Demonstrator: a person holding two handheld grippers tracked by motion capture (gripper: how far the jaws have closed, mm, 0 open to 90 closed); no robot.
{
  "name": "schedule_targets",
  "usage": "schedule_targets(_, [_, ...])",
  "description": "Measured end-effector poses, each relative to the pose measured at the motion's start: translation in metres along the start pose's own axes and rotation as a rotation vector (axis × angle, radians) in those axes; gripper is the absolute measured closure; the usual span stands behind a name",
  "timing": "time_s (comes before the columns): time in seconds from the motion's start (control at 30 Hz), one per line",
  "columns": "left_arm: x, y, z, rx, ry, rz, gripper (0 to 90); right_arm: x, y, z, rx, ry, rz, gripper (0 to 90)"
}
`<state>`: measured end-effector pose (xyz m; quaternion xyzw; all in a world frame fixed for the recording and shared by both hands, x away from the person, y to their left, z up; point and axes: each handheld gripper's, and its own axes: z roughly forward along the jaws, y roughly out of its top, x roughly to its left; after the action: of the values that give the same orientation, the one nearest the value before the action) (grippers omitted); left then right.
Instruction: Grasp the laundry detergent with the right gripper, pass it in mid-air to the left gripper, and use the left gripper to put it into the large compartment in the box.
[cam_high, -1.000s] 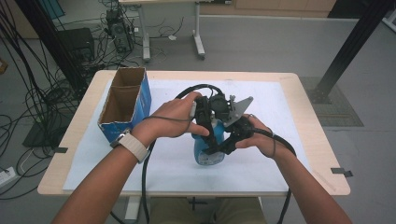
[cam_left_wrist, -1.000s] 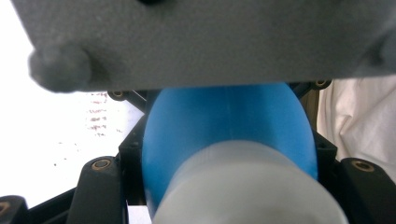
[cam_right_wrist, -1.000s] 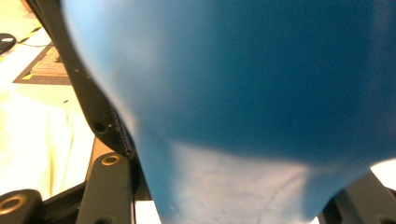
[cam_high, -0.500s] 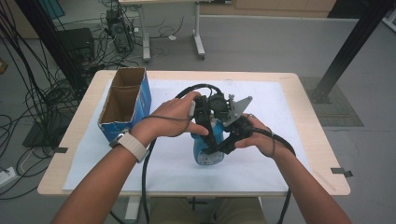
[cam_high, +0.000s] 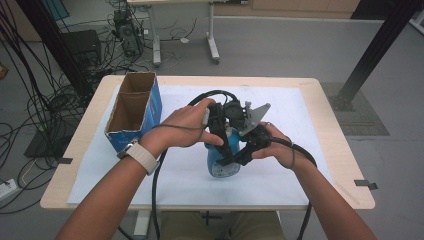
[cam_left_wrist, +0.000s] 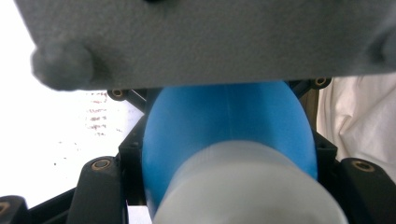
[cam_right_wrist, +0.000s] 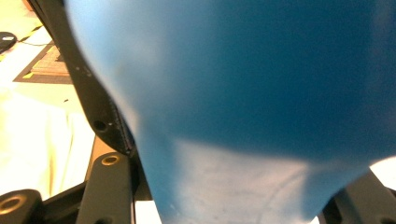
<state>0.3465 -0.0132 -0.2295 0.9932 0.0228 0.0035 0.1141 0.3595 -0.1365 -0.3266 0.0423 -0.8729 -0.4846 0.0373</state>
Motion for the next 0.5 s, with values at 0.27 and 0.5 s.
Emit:
schedule_targets(0.27, [-0.0012, -0.0016, -0.0011, -0.003, 0.004, -0.001, 37.8, 0.0005, 0.0012, 0.0009, -0.003, 0.001, -0.006, 43.2])
schedule_targets(0.5, [-0.0019, -0.0017, -0.0008, 0.000, 0.004, -0.004, 37.8, 0.0010, 0.0011, 0.0013, -0.002, 0.002, -0.008, 43.2])
